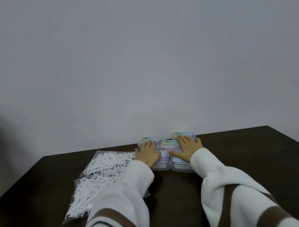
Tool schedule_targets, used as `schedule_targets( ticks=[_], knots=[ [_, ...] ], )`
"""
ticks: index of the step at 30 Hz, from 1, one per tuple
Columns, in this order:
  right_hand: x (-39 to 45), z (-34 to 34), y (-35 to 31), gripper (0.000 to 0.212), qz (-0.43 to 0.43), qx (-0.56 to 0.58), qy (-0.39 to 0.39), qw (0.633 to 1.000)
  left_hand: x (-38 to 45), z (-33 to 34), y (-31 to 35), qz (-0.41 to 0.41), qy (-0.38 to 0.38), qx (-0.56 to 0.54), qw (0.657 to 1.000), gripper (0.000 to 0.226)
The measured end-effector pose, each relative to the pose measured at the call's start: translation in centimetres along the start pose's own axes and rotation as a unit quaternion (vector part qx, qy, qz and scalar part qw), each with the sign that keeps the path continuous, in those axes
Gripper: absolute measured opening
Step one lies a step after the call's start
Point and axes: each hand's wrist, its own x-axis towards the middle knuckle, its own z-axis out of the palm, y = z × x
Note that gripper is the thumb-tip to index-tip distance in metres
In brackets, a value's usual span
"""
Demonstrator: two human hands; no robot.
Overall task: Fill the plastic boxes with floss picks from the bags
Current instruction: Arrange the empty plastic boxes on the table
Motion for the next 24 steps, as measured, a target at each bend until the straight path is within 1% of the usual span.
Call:
schedule_targets(
  ticks=[7, 10, 14, 19, 22, 24],
  knots=[
    [-0.9, -0.1, 0.6, 0.072, 0.011, -0.023, 0.002, 1.000, -0.6, -0.3, 0.8, 0.021, 0.008, 0.004, 1.000, 0.054],
    [-1.6, -0.1, 1.5, 0.068, 0.010, -0.023, -0.015, 1.000, -0.9, -0.5, 1.3, 0.040, 0.014, 0.012, 0.999, 0.053],
    [-2.7, 0.0, 3.8, 0.063, 0.006, -0.003, -0.025, 1.000, -1.3, -0.5, 2.2, 0.074, 0.030, 0.012, 0.997, 0.050],
    [-4.5, -0.2, 6.9, 0.058, 0.021, 0.032, -0.018, 0.999, -1.8, -0.2, 4.5, 0.115, 0.046, -0.033, 0.992, 0.044],
    [-5.3, -0.2, 7.8, 0.052, 0.030, 0.088, 0.003, 0.996, -1.9, 0.4, 5.7, 0.125, 0.060, -0.045, 0.989, 0.040],
    [-5.8, -0.3, 8.2, 0.049, 0.030, 0.099, 0.007, 0.995, -2.1, 0.6, 6.0, 0.124, 0.067, -0.046, 0.989, 0.040]
  ],
)
